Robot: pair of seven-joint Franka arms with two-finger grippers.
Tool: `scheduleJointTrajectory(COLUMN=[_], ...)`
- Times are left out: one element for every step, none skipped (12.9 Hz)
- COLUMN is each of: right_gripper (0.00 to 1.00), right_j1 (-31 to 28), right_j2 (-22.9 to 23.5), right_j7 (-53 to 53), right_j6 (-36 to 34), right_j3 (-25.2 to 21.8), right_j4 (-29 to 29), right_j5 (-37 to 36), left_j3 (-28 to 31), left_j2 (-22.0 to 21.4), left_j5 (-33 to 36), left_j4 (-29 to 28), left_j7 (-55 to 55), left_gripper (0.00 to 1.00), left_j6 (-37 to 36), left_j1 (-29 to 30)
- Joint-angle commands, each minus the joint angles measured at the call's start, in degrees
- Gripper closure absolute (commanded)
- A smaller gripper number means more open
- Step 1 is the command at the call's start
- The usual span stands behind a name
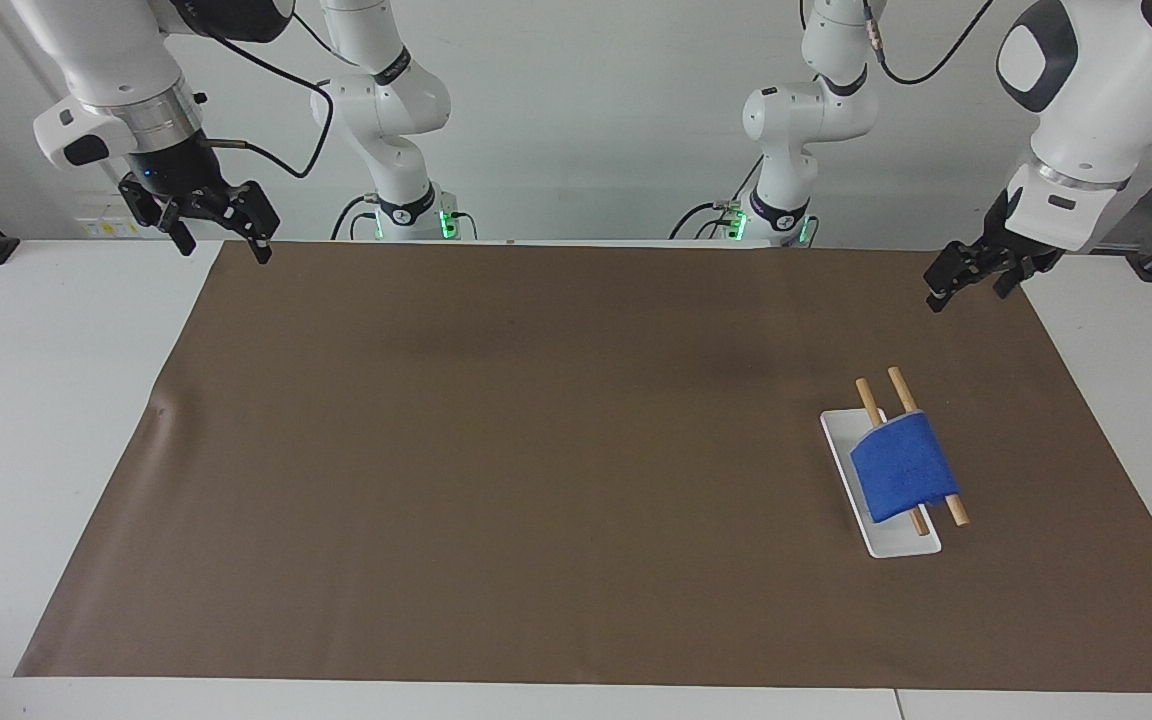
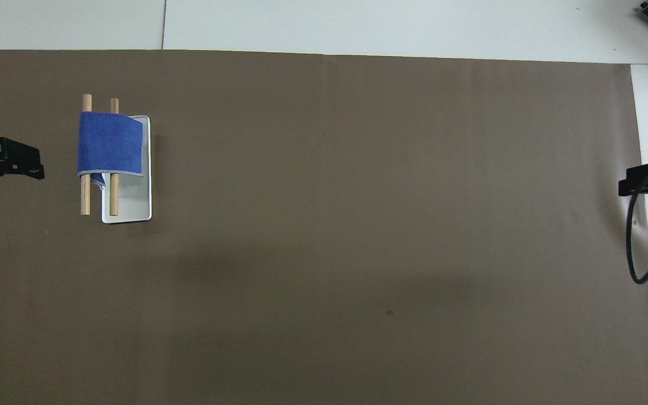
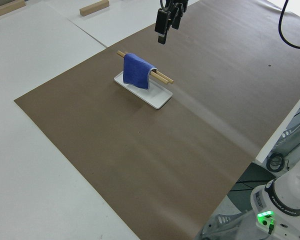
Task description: Right arm passes towel to left arm to hang
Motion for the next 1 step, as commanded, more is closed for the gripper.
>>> scheduleJointTrajectory(right_gripper=[0.0], right_j1=[-0.75], right_j2=[-0.88], right_j7=[-0.79], right_j6=[-0.1], right_j3=[0.26], right_j4=[-0.72], right_j5=[0.83], left_j3=[0.07], left_j2=[-0.26], left_j5=[1.17], left_j4=[1.21], left_j7=[1.31], left_gripper=[0.0], left_j6=[-1.24], left_j1=[-0.03])
